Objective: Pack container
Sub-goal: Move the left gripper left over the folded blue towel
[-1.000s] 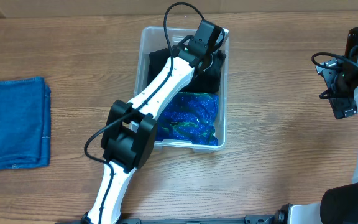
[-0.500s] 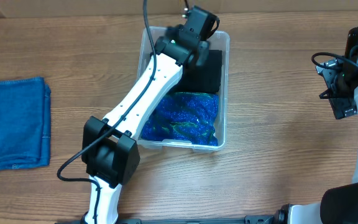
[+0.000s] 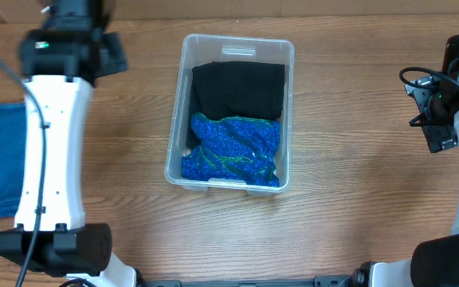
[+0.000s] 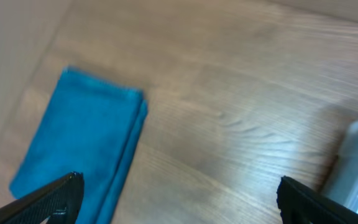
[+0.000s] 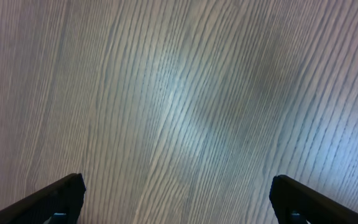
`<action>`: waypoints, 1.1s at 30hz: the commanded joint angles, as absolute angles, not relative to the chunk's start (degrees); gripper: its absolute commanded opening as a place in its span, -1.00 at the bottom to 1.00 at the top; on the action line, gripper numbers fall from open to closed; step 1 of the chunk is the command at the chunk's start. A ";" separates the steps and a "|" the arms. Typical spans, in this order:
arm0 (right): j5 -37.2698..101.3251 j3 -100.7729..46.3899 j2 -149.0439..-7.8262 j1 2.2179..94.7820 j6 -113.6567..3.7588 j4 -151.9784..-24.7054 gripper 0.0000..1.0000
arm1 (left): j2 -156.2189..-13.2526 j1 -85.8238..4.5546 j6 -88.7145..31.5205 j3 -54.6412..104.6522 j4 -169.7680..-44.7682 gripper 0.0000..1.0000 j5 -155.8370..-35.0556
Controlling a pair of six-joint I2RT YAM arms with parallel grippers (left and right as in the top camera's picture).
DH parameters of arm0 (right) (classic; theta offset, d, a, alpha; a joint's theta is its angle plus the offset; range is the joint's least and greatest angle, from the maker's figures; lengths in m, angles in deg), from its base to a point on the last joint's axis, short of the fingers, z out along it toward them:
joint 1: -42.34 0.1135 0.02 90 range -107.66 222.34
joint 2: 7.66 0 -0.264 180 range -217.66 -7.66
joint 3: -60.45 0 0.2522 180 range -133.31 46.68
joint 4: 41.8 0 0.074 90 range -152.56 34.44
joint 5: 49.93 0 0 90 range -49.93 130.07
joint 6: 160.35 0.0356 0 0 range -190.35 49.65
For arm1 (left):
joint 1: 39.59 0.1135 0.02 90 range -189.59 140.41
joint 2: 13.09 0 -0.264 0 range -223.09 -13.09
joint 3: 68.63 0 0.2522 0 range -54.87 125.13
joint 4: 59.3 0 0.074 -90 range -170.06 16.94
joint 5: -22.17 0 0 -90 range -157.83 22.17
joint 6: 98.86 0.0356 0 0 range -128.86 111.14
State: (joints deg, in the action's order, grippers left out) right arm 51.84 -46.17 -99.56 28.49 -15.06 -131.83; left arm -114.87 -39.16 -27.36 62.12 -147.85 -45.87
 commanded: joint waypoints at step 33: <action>52.02 -46.26 -99.41 28.38 -14.78 -131.67 1.00 | -141.51 -6.22 -36.00 61.31 -152.50 -0.92 -46.75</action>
State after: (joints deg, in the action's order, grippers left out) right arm 51.84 -46.20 -99.56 28.49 -15.06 -131.80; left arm -138.38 -6.20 -37.33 61.57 -153.00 -47.84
